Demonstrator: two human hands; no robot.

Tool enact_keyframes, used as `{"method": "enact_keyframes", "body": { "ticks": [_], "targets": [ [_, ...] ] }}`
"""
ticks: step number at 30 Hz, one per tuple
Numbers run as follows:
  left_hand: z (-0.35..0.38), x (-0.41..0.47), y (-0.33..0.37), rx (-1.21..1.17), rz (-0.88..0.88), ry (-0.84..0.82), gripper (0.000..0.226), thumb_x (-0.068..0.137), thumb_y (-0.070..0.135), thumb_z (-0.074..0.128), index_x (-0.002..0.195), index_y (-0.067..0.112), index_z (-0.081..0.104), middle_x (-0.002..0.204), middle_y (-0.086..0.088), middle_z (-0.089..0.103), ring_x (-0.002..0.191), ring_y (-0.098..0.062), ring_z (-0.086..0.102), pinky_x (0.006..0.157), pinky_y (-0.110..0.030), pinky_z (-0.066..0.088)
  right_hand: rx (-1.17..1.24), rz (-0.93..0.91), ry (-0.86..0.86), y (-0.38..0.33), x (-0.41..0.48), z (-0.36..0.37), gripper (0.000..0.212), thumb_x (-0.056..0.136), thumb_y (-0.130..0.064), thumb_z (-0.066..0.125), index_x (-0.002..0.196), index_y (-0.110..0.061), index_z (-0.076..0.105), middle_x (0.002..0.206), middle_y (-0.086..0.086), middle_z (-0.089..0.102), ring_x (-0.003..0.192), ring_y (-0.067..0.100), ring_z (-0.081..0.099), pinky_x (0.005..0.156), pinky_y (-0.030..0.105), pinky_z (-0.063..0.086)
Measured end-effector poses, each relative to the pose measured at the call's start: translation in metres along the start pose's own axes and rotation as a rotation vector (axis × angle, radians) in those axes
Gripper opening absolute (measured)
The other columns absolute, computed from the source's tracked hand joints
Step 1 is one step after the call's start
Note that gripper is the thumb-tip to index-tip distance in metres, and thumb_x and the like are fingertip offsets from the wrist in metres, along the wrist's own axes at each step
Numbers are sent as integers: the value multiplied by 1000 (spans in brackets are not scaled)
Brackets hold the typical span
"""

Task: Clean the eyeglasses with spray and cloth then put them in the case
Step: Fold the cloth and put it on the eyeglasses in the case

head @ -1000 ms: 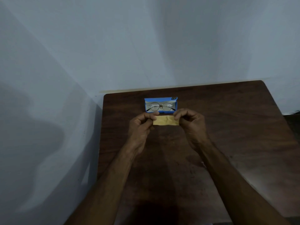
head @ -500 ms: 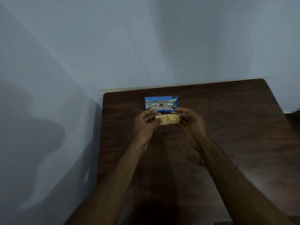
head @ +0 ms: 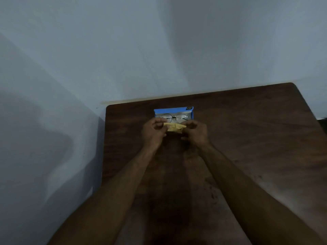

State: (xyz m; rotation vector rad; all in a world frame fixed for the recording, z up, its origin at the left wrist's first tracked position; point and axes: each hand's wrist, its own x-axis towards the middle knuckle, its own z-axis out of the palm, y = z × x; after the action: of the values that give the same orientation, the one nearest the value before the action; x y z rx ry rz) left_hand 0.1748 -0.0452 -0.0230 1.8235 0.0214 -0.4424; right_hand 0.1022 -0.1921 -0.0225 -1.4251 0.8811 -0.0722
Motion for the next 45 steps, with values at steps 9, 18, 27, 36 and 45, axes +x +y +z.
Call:
{"method": "enact_keyframes", "body": {
  "ticks": [9, 18, 27, 36, 45],
  "targets": [
    [16, 38, -27, 285, 222, 194, 23, 87, 16, 85, 108, 14, 75, 98, 9, 76, 82, 5, 68, 72, -7, 55, -333, -273, 287, 19, 37, 30, 16, 95, -11, 69, 110, -15, 73, 109, 3, 74, 99, 24, 71, 88, 45, 60],
    [20, 44, -33, 409, 273, 218, 22, 90, 21, 82, 108, 17, 70, 102, 5, 76, 86, -4, 70, 73, -19, 60, -591, -364, 302, 26, 44, 30, 18, 100, -16, 64, 118, -15, 65, 119, 4, 68, 107, 20, 66, 87, 38, 58],
    [20, 45, -38, 485, 395, 245, 17, 86, 10, 83, 97, 15, 70, 105, 0, 68, 92, -14, 68, 76, -27, 58, -587, -398, 325, 28, 35, 35, 20, 98, -11, 66, 117, -11, 59, 137, 10, 51, 103, 24, 64, 77, 42, 58],
    [16, 42, -41, 491, 424, 209, 9, 87, 7, 77, 95, 12, 75, 107, -2, 68, 91, -9, 64, 73, -5, 44, -556, -397, 374, 24, 30, 36, 22, 99, -15, 62, 121, -12, 61, 140, 10, 48, 92, 8, 50, 73, 30, 50],
    [8, 53, -16, -125, -122, 407, 21, 100, 36, 68, 113, 22, 59, 106, 4, 65, 81, -15, 71, 50, -28, 58, -187, -87, 505, 3, 59, 19, 42, 107, -49, 47, 116, -11, 62, 115, 7, 64, 105, 22, 63, 82, 31, 47]
  ]
}}
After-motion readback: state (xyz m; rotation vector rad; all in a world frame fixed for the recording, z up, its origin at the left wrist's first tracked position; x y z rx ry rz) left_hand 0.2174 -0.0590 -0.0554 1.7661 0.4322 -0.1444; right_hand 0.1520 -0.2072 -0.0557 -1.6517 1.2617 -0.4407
